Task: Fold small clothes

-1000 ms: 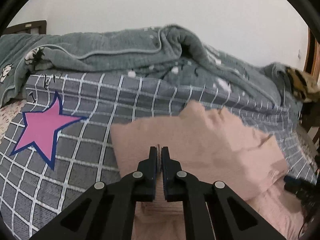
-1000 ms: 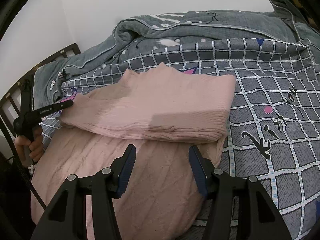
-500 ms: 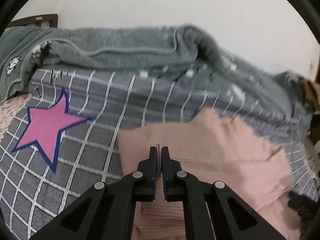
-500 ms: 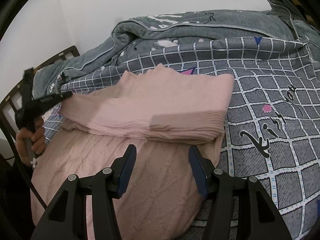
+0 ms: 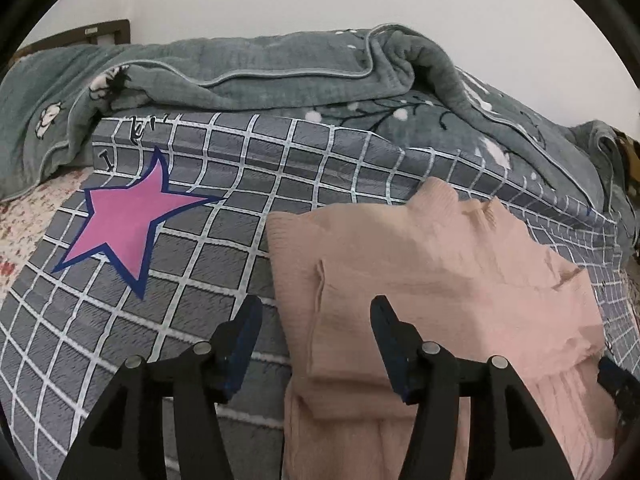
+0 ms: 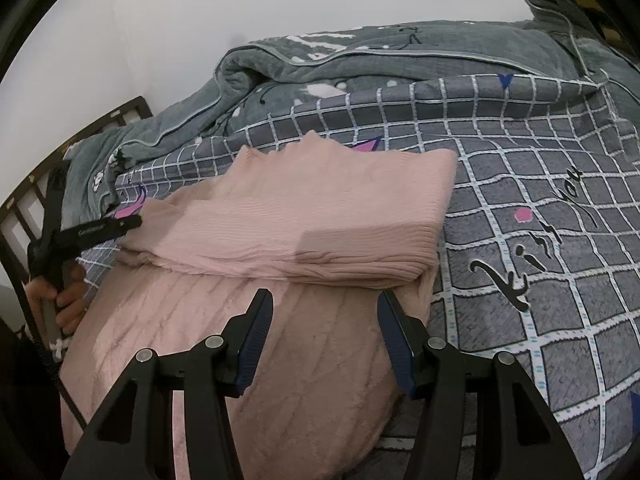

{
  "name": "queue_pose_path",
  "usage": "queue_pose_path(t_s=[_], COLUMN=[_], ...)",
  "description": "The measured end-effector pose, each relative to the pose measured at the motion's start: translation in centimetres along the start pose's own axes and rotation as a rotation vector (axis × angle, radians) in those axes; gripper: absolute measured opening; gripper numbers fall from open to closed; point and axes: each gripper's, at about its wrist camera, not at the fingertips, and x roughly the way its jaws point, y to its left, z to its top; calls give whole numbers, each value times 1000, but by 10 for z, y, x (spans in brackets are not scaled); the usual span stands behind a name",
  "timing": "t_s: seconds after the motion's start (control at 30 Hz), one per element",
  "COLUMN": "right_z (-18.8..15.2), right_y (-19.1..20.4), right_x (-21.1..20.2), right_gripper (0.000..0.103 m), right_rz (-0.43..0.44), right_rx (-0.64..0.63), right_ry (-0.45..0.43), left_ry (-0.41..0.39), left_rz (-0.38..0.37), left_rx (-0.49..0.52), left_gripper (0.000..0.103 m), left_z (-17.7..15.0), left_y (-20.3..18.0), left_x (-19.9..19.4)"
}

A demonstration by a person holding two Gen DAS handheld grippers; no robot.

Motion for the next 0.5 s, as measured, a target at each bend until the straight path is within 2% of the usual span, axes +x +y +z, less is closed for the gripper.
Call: queue_pose_path(t_s=[0.07, 0.23, 0.5], right_z=[0, -8, -39], right_y=[0, 10, 36], right_x=[-7, -47, -119], right_gripper=[54, 54, 54], right_rz=[-17, -141, -273], right_rx=[4, -42, -116], right_ry=[-12, -93, -96], left_ry=[-5, -29, -72], left_rz=[-5, -12, -71], left_rx=[10, 31, 18], left_gripper=[54, 55, 55], left_z=[-3, -11, -30], left_y=[-1, -2, -7], left_x=[-6, -25, -63])
